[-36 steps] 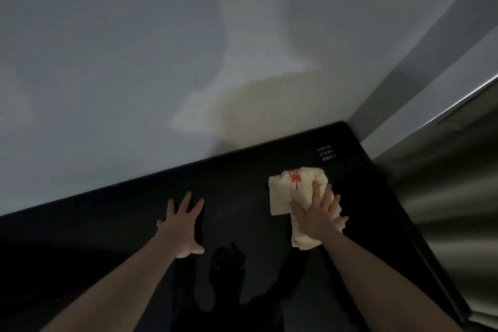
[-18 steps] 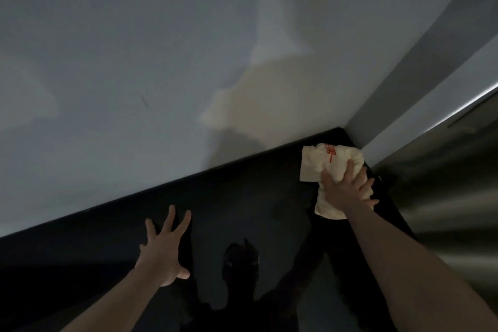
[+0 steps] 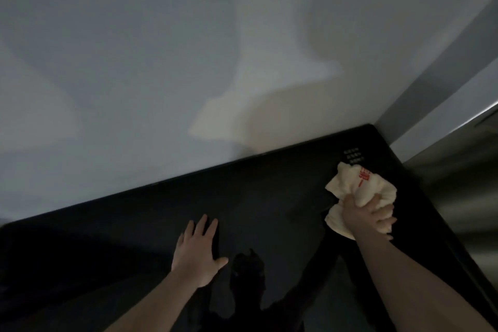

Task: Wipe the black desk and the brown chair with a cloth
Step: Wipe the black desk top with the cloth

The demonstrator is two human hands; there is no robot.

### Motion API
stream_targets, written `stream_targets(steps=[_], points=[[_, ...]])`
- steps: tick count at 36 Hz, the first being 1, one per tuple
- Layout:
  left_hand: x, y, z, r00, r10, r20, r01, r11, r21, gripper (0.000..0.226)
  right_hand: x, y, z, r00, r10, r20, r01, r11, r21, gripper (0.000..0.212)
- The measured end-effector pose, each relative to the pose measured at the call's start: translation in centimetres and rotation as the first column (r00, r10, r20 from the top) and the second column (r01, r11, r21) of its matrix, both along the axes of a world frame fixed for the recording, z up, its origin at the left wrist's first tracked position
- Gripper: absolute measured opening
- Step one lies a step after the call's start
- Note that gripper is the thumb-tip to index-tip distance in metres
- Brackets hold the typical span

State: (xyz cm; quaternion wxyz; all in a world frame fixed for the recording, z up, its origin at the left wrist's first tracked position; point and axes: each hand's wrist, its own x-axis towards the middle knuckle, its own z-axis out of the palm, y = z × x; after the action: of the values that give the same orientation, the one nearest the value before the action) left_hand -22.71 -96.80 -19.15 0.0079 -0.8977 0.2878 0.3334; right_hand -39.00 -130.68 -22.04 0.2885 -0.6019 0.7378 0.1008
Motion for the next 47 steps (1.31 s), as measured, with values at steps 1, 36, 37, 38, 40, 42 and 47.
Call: stream_targets(steps=[1, 36, 37, 38, 40, 42, 47], points=[[-0.1, 1.7, 0.1, 1.0, -0.005, -0.003, 0.005, 1.0, 0.014, 0.1, 0.3, 1.7, 0.2, 1.0, 0.009, -0.001, -0.009, 1.0, 0.006, 0.083], [-2.7, 3.3, 2.5, 0.961, -0.278, 0.0, 0.272, 0.938, -0.216, 0.076, -2.6, 23.6, 1.7, 0.841, 0.495, 0.219, -0.514, 0.857, 0.037, 0.075], [-2.8, 2.5, 2.0, 0.952, -0.306, 0.001, 0.301, 0.936, -0.181, 0.079, -2.8, 23.7, 1.4, 0.84, 0.5, 0.209, -0.518, 0.854, 0.039, 0.073], [-2.8, 1.9, 1.6, 0.944, -0.329, -0.01, 0.325, 0.936, -0.139, 0.083, -2.9, 24.0, 1.1, 0.835, 0.514, 0.199, -0.529, 0.848, 0.03, 0.071], [-2.8, 1.4, 0.9, 0.93, -0.366, -0.044, 0.364, 0.93, -0.044, 0.092, -3.0, 24.7, 0.6, 0.826, 0.533, 0.185, -0.545, 0.839, 0.015, 0.068], [-2.5, 1.9, 0.2, 0.914, -0.404, -0.026, 0.405, 0.914, 0.022, 0.097, -3.0, 25.6, 0.3, 0.823, 0.535, 0.19, -0.545, 0.838, 0.003, 0.067], [-1.7, 4.8, -0.8, 0.931, -0.365, -0.024, 0.365, 0.931, -0.016, 0.084, -3.0, 27.9, 0.6, 0.788, 0.584, 0.194, -0.594, 0.804, -0.008, 0.071]])
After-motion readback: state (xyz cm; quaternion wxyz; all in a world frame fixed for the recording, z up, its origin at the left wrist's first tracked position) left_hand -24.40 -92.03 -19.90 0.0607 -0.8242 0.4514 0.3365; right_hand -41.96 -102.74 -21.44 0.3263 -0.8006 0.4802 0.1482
